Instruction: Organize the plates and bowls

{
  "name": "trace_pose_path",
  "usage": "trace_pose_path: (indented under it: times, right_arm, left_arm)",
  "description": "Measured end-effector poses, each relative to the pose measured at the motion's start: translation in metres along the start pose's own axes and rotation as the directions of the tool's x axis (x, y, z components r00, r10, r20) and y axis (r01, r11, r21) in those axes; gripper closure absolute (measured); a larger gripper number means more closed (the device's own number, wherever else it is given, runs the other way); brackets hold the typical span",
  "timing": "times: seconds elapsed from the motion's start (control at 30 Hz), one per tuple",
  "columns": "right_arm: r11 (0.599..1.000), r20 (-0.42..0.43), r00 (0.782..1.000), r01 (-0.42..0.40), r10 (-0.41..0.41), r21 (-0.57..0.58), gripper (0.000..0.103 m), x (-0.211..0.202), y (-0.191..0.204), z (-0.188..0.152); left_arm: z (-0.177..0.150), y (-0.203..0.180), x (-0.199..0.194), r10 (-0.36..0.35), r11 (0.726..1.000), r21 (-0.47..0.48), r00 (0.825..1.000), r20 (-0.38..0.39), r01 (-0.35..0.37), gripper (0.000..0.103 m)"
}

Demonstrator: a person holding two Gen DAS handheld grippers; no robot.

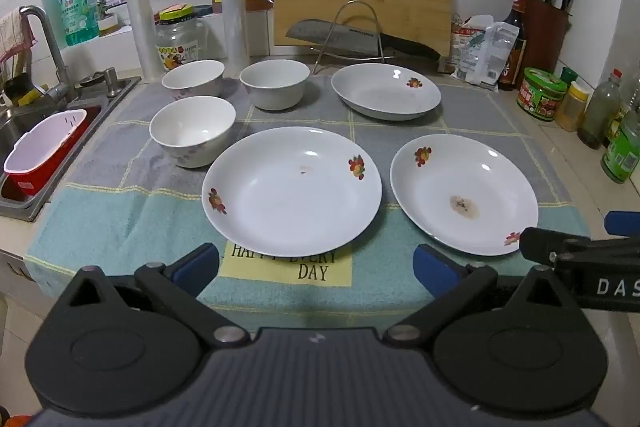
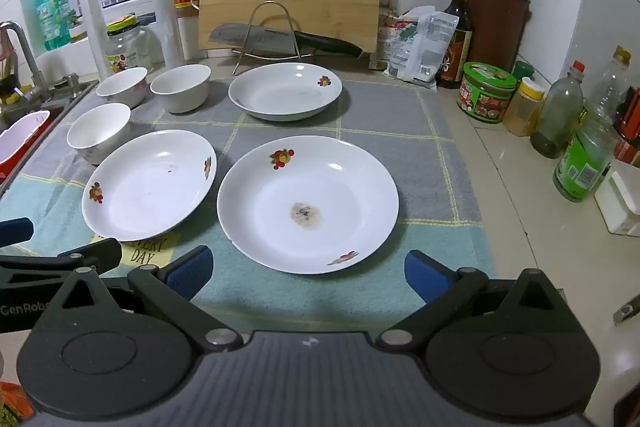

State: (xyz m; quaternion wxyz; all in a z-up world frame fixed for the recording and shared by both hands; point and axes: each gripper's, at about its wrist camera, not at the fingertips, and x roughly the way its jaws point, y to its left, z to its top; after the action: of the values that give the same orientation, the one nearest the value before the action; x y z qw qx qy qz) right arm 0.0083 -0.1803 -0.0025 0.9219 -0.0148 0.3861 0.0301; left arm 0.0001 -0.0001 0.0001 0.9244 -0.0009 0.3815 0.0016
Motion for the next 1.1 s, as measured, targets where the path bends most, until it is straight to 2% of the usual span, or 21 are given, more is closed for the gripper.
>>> trace_pose_path:
  times: [1.1]
  right_arm:
    - [1.0, 0.009, 1.0, -0.01, 0.01, 0.001, 0.0, -0.0024, 0.0003, 0.001]
  left_arm:
    - [0.0032, 0.0001, -0.0039, 0.011, 1.0, -0.009, 1.0, 0.001, -0.011, 0.001]
